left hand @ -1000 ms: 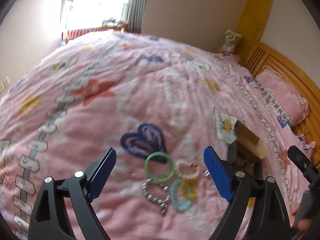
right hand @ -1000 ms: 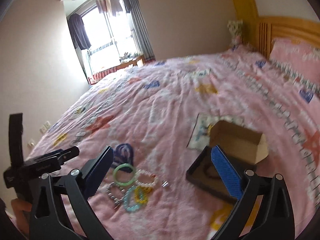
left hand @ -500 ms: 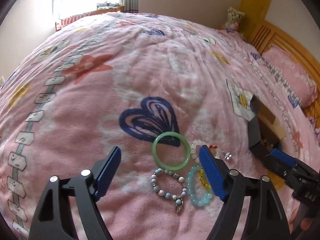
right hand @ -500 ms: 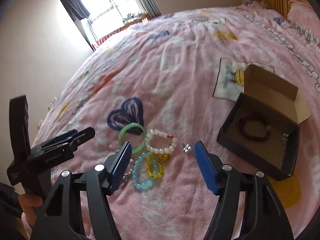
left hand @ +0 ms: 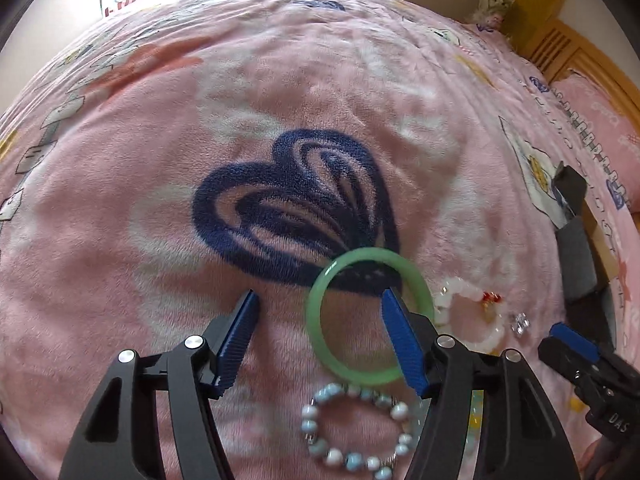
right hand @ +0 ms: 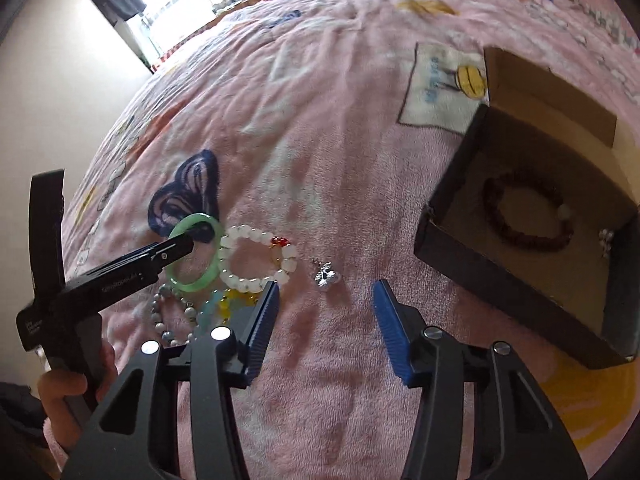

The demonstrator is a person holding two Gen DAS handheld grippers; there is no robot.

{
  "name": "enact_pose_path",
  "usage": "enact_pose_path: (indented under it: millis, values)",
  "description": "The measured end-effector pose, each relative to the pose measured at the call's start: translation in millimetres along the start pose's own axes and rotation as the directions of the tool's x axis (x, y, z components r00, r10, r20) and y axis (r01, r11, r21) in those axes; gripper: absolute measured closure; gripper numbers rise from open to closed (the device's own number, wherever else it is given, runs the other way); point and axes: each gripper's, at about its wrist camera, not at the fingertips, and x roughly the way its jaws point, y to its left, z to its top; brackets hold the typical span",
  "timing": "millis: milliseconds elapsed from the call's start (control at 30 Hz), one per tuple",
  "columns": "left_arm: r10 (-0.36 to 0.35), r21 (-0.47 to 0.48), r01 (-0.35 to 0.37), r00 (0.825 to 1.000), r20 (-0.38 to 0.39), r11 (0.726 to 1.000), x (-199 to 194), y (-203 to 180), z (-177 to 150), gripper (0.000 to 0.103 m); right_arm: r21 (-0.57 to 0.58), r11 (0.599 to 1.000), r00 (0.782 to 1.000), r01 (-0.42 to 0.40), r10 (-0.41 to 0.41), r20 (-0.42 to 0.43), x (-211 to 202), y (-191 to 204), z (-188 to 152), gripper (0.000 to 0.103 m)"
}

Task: Organize jewelry
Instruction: 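Grasp the green jade bangle with the left tool while the right tool grasps another silver earring, then carry the green bangle and earring with both tools over the black box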

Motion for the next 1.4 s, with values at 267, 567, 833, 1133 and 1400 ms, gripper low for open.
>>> enact_pose_path:
  millis: [267,567,833,1133,1400]
  values:
    - [0.061,0.043,-0.062,0.998,0.031,0.997,6.1,-4.2,-0.3,0.049,-0.01,1.0,1.0,0.005,-0.005,0.01,20.3,-5.2,7.5,0.058]
    - [0.123,0.046,-0.126,0.99,0.068,0.991,5.9,-12.0,5.4,0.076,-0.079,0.993,0.996,0.084,-0.082,0.02,25.6,0.8,6.0,0.078]
    - [0.066,0.0,-0.067,0.995,0.079,0.998,-3.6,-3.8,11.0,0.09,-0.072,0.996,0.999,0.045,-0.043,0.02,22.7,2.7,6.7,0.092]
    - [0.056,-0.014,-0.055,0.989,0.139,0.998,-28.2,-13.4,16.6,0.092,-0.067,0.998,0.997,0.009,-0.004,0.073,-5.5,5.6,13.0,0.093]
    - [0.003,-0.025,0.003,0.98,0.201,1.0,-56.0,-35.2,22.8,0.092,-0.048,0.998,0.99,-0.027,0.034,0.14,-43.6,-0.3,19.5,0.093]
